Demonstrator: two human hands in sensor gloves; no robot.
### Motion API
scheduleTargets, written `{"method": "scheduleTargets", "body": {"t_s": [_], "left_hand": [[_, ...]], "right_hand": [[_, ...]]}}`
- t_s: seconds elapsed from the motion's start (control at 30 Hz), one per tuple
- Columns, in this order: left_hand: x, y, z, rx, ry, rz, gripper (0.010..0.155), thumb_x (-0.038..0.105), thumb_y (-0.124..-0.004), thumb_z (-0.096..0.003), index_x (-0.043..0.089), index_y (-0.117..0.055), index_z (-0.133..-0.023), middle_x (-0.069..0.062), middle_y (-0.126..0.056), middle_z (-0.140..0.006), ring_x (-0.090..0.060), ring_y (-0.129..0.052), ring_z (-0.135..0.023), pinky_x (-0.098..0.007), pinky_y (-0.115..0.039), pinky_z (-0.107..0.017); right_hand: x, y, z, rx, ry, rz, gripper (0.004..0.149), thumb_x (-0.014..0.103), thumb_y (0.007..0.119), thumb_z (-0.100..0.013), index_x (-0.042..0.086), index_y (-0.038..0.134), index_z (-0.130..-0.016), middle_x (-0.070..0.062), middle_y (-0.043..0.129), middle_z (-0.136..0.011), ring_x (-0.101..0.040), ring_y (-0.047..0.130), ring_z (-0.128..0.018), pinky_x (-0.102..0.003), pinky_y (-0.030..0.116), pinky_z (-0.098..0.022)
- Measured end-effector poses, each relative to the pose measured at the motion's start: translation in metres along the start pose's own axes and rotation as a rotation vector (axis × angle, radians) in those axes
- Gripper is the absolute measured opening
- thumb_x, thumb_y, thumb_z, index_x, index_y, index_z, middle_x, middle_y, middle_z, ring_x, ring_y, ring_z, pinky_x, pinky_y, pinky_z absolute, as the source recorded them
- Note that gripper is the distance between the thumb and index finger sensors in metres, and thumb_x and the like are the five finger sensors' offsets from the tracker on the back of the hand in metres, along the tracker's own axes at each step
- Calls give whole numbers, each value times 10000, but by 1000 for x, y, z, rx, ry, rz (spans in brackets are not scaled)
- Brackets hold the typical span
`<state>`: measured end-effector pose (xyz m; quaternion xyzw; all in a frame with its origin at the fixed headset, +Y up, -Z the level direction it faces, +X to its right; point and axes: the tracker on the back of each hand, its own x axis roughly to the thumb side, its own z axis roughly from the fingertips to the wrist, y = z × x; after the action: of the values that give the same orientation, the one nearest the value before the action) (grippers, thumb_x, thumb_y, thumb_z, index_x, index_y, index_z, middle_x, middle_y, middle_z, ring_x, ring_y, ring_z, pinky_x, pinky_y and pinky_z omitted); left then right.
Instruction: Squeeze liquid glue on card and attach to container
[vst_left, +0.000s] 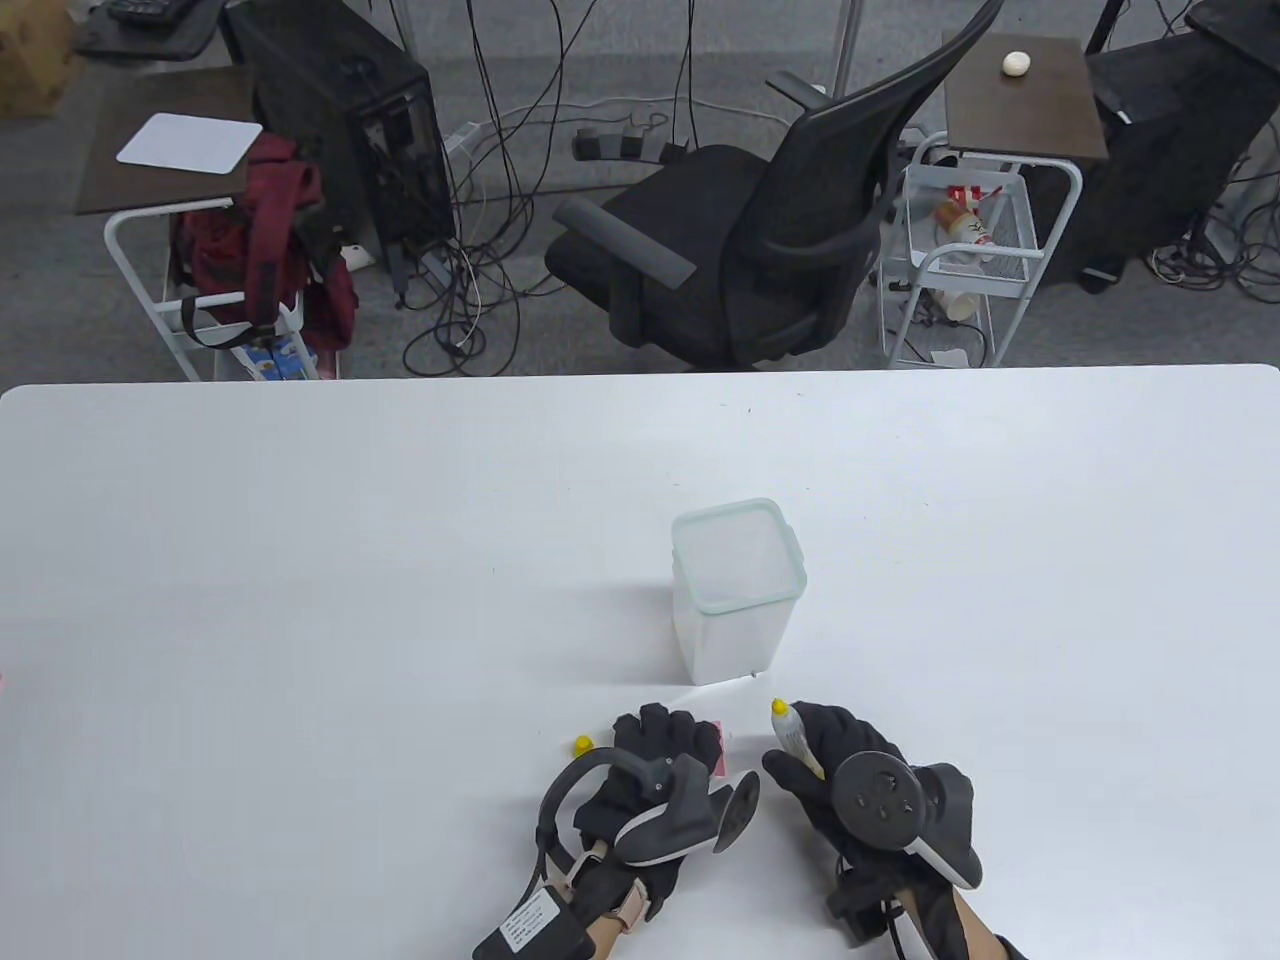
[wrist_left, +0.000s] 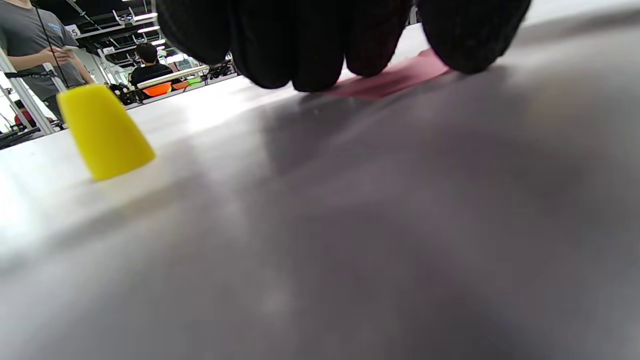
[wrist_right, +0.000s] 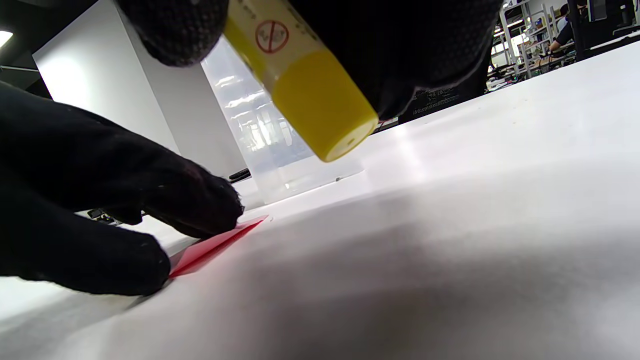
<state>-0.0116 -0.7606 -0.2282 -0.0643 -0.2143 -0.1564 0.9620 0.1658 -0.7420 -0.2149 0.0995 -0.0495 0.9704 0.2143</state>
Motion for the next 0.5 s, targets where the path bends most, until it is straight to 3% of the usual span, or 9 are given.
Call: {"method": "scheduleTargets", "body": {"t_s": [0.5], "left_hand": [[10, 4, -2, 93, 49, -86, 436, 454, -782, -488, 342, -799, -909, 88, -935, -904, -198, -936, -889, -431, -767, -696]], "right_hand": [[-1, 0, -2, -19, 20, -17, 550, 534, 656, -535, 203, 603, -971, -69, 760, -937, -298, 882, -767, -449, 752, -617]]}}
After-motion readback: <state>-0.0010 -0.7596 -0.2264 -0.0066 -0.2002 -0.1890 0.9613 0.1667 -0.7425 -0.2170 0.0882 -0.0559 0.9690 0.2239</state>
